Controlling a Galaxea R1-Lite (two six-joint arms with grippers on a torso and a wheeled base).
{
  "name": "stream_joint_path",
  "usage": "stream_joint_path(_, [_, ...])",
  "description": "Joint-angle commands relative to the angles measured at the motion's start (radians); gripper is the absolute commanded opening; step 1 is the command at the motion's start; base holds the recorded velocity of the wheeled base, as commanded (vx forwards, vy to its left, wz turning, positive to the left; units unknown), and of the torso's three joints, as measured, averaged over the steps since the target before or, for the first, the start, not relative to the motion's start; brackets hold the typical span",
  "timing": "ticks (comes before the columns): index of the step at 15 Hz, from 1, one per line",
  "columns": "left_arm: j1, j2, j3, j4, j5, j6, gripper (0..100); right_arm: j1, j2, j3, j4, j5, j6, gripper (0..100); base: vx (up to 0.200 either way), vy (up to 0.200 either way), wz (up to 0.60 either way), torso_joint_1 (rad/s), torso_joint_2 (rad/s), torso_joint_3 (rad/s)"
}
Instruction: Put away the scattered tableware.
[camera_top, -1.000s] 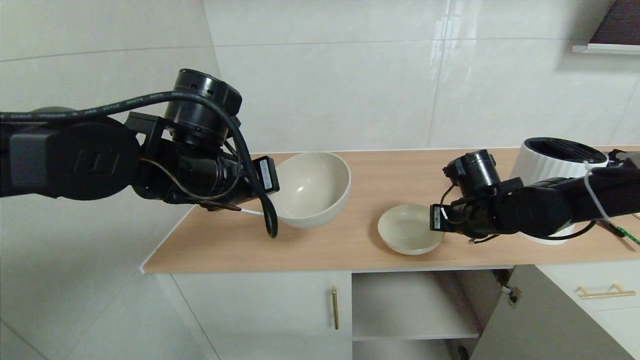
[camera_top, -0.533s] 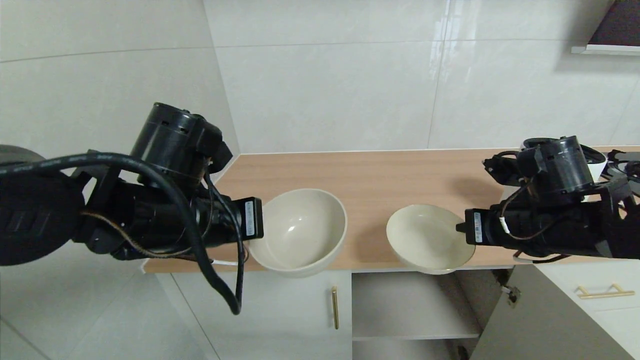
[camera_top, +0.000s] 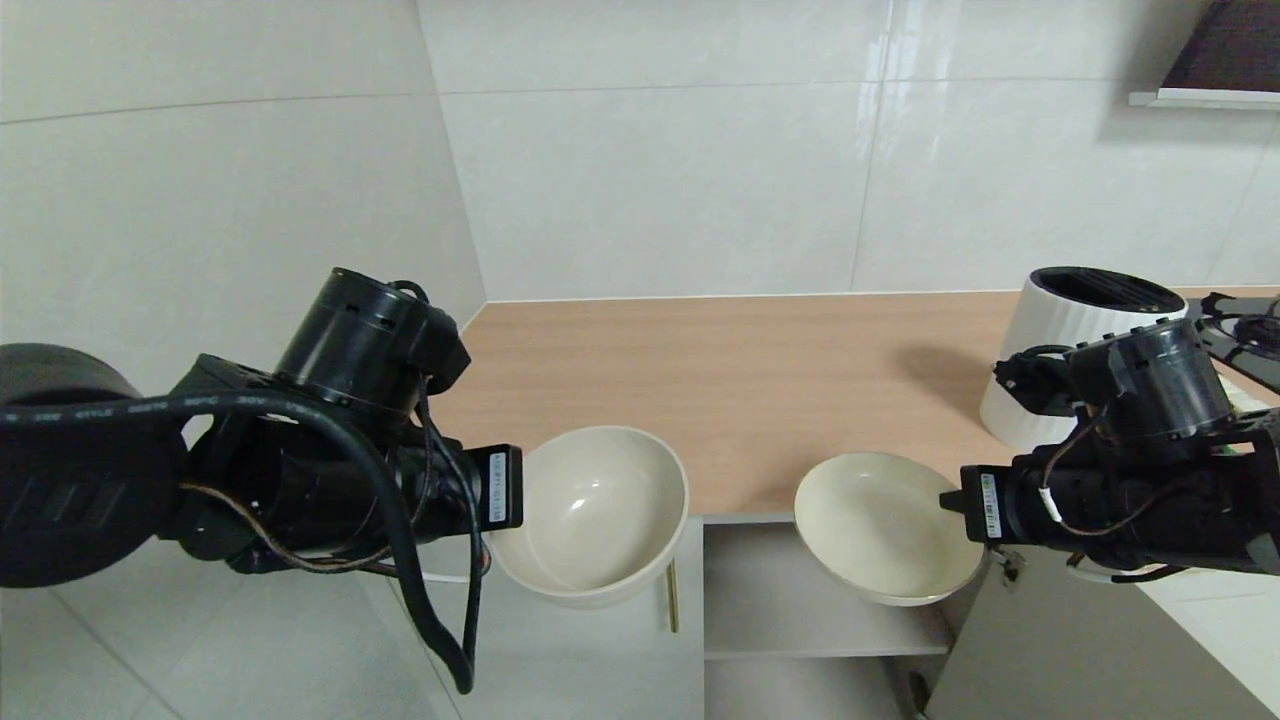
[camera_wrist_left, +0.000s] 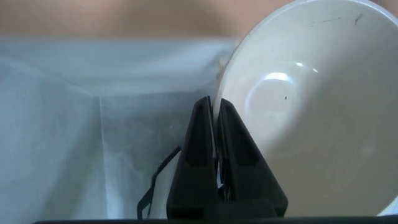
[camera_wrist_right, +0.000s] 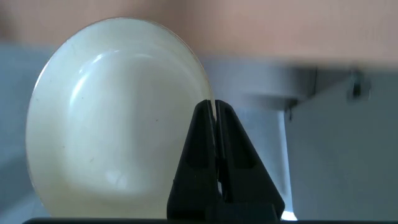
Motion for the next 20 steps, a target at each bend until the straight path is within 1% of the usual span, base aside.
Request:
stream_joint_path(1, [-0.001,0.005,0.001,-0.001,-0.001,0.001,0,0.0,-0.003,0.006,0.0,0.0,0.0,0,-0.2,0.0,0.0,-0.007,-0.01,0.007])
stream_joint_path(3, [-0.001,0.006,0.001,-0.001,-0.001,0.001,0,0.0,-0.003,0.008,0.0,0.0,0.0,0,-0.2,0.0,0.0,0.005,0.0,0.007])
stream_joint_path(11, [-0.001,0.02,0.001,-0.001,-0.001,0.002,0,0.014,0.008,0.018,0.0,0.001,-0.002,0,0.0,0.0,0.0,-0.009,0.02,0.013])
stream_joint_path(20, [0.0,0.018,0.001,-0.001,-0.001,0.002,0,0.021,0.024,0.023,0.0,0.003,-0.003,0,0.0,0.0,0.0,-0.175,0.46,0.28])
